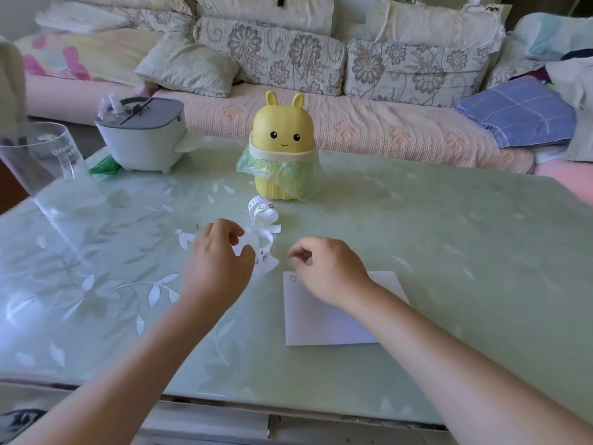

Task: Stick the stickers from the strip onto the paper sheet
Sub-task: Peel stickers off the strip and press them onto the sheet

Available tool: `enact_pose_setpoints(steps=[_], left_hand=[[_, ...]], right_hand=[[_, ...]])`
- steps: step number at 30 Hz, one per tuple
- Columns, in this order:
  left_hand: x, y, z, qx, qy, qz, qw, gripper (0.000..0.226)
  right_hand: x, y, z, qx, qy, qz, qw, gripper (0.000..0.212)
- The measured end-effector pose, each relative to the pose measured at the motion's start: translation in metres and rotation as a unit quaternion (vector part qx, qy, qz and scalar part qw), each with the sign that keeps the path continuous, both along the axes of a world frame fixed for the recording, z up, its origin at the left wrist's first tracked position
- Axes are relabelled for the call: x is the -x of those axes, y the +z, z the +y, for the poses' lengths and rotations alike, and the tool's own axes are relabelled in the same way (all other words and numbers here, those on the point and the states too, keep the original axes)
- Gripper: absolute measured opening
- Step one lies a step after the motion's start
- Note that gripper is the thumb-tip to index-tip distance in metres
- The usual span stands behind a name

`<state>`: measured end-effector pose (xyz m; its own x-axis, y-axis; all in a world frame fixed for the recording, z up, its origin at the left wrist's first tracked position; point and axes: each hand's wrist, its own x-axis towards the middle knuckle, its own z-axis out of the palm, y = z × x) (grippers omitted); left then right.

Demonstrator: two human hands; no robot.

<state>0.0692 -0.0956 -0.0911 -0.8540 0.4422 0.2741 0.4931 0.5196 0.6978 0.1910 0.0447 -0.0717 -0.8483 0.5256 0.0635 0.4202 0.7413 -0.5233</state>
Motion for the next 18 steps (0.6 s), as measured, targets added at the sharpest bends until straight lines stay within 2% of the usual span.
enact_pose_setpoints(steps=[5, 8, 12, 14, 16, 18], left_hand=[[0.016, 0.001, -0.003, 0.040, 0.015, -0.124, 0.991, 0.034], [0.016, 0.003, -0.003, 0.015, -0.010, -0.171, 0.985, 0.025], [0.017, 0.000, -0.002, -0.041, -0.044, -0.204, 0.977, 0.017], [0.016, 0.000, -0.003, -0.059, -0.073, -0.214, 0.972, 0.019], [0.014, 0.003, -0.004, -0.070, -0.111, -0.228, 0.965, 0.025], [0.011, 0.006, -0.007, -0.069, -0.155, -0.234, 0.957, 0.032]], right_hand=[[0.027, -0.009, -0.012, 0.086, -0.014, 0.014, 0.996, 0.014], [0.038, -0.012, -0.016, 0.130, -0.026, 0.025, 0.991, 0.016], [0.045, -0.011, -0.019, 0.142, -0.009, 0.022, 0.990, 0.012], [0.047, -0.010, -0.020, 0.154, -0.010, 0.016, 0.988, 0.019], [0.048, -0.008, -0.021, 0.207, -0.030, 0.031, 0.977, 0.029], [0.048, -0.002, -0.023, 0.306, -0.066, 0.064, 0.947, 0.035]])
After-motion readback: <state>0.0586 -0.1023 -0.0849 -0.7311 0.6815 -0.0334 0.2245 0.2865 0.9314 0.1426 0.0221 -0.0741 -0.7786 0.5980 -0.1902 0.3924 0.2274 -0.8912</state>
